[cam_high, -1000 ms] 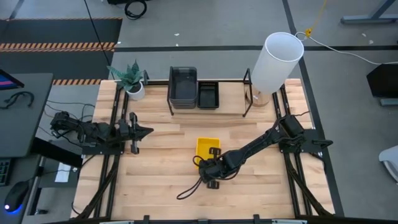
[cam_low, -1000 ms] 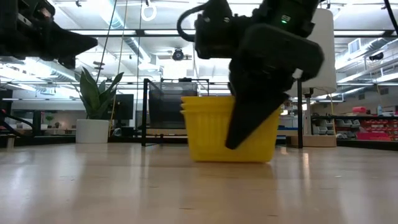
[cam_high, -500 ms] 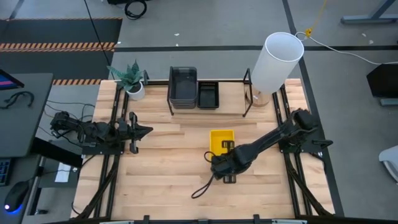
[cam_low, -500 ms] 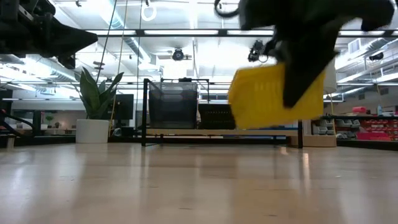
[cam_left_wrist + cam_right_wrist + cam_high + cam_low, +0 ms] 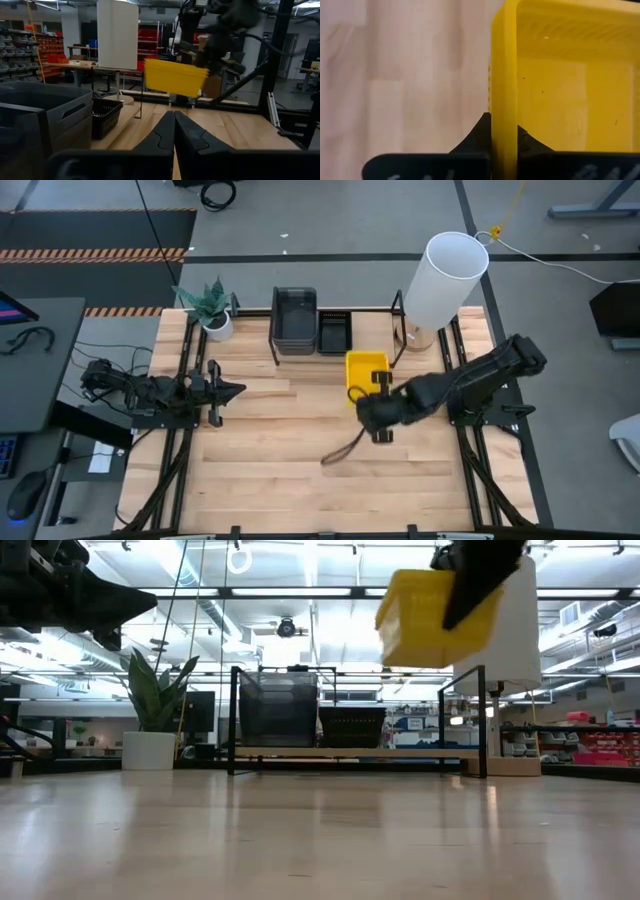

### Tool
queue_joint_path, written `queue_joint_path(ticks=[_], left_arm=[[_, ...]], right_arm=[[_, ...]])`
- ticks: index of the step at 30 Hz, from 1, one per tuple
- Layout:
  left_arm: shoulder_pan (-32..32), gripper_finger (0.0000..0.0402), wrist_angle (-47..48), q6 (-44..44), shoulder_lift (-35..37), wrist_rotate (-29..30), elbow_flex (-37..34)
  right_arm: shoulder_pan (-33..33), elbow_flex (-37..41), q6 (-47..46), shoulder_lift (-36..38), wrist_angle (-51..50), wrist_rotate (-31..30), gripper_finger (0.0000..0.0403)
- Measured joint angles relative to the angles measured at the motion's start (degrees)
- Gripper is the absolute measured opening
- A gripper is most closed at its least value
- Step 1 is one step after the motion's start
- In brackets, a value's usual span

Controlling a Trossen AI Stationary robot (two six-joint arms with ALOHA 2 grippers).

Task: Stack baskets on shelf by color
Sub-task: Put the stacked yellow bins on the shelf

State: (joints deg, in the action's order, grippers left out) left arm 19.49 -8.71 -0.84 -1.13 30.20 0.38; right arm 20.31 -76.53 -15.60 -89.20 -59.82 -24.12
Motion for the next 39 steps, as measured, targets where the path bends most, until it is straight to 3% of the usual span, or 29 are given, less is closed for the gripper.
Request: queue_joint_path(ticks=[6,11,18,24,32,39], left_arm=[[0.0,0.0007,0.0,0.0,0.0,0.0,0.0],[0.0,0.0007,0.0,0.0,0.0,0.0,0.0],[0.0,0.0007,0.0,0.0,0.0,0.0,0.0],[0.0,0.0007,0.0,0.0,0.0,0.0,0.0],[0.0,0.0007,-0.4,0.0,0.0,0.0,0.0],[0.0,0.0007,-0.4,0.0,0.0,0.0,0.0]], right_arm=[[-7.3,9.0,8.7,5.2,11.9,1.2,0.001],[-14.4,12.6,16.4,6.6,12.9,-3.7,0.001],[-25.3,12.6,28.0,5.7,13.9,0.0,0.001],[-32.3,12.6,29.9,4.8,13.6,0.4,0.0012],[-37.9,12.6,30.9,2.2,15.1,9.9,0.0012],[-39.4,12.6,30.8,-2.7,15.7,13.9,0.0023]])
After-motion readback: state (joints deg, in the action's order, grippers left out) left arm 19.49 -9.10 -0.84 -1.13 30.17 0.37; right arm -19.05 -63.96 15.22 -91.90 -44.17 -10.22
